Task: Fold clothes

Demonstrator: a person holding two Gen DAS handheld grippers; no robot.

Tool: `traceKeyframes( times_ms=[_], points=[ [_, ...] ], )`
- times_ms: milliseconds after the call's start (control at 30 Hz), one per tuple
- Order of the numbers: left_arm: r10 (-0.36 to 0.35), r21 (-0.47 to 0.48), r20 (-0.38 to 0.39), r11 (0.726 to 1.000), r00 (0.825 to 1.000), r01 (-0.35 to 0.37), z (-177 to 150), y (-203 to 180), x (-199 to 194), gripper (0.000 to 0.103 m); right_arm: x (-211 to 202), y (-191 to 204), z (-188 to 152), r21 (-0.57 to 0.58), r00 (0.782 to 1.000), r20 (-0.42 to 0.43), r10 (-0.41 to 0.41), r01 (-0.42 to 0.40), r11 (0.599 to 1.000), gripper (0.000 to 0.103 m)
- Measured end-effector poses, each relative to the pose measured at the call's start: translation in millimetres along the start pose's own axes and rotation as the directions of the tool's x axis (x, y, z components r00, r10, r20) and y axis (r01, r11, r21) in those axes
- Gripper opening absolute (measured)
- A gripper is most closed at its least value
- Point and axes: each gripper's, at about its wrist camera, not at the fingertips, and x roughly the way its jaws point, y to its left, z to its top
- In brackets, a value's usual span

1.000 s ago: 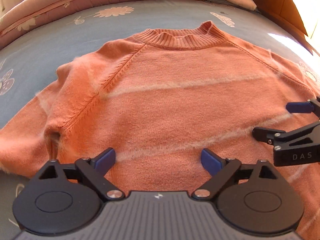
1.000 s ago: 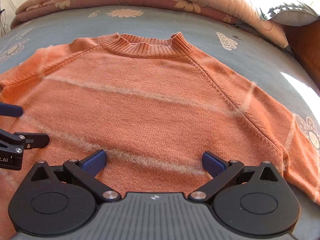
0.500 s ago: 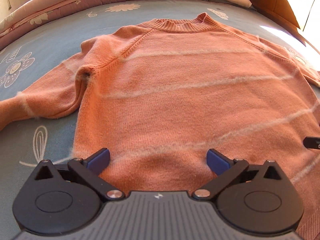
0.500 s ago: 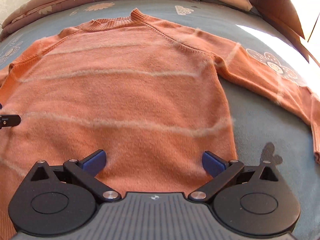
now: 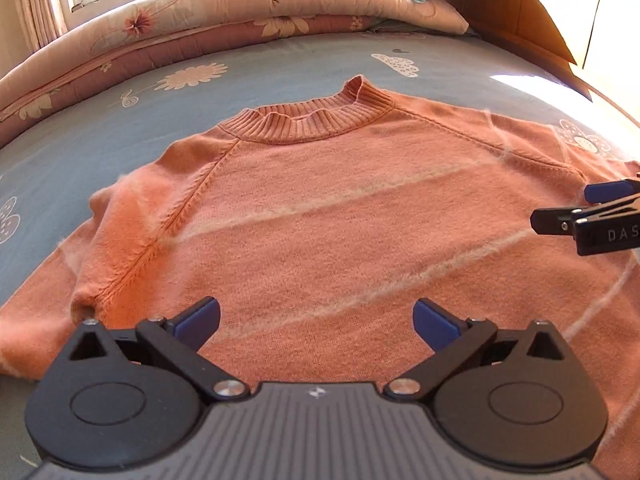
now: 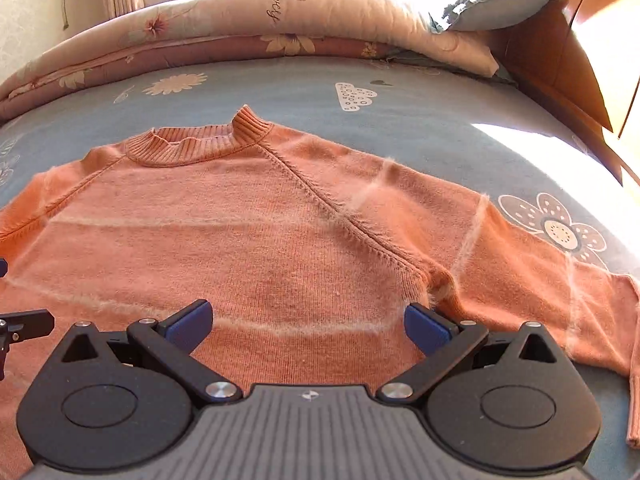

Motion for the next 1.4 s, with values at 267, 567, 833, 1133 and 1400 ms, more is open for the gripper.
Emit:
traceKeyframes(
  times_ms=[267, 567, 833, 1133, 1400],
  points=[
    [0.015, -0.115, -0.080, 0.993, 0.997, -0.024, -18.3, 34.3, 10.9, 0.102, -25.8, -27.3, -53.0, -0.081, 0.998, -0.054, 0.011, -0.015, 0.997, 0.103],
    [-0.009, -0.046, -0.028, 0.999, 1.000, 0.008, -5.3, 10.8, -9.6, 0.102, -35.4, -20.8, -24.0, 0.039, 0.999, 0.005, 0.039, -0.039, 0.998, 0.103],
    [-0.018, -0.077, -0.080, 0.997, 0.997, 0.012, -3.9, 6.4, 26.3, 0.103, -0.4, -22.6, -19.1, 0.059, 0.996, -0.078, 0.049, -0.044, 0.997, 0.103],
    [0.021, -0.029, -0.126, 0.999, 0.992, -0.025, -4.3, 18.4, 21.1, 0.103, -63.5, -80.8, -38.4, 0.106, 0.995, -0.051, -0.081, 0.086, 0.991, 0.091],
    [0.045, 0.161, 0.034, 0.986, 0.998, -0.050, 22.2, -30.8, 0.0, 0.099, -66.8, -161.0, -65.0, -0.028, 0.856, -0.123, -0.502, 0.503, 0.864, 0.061]
  ],
)
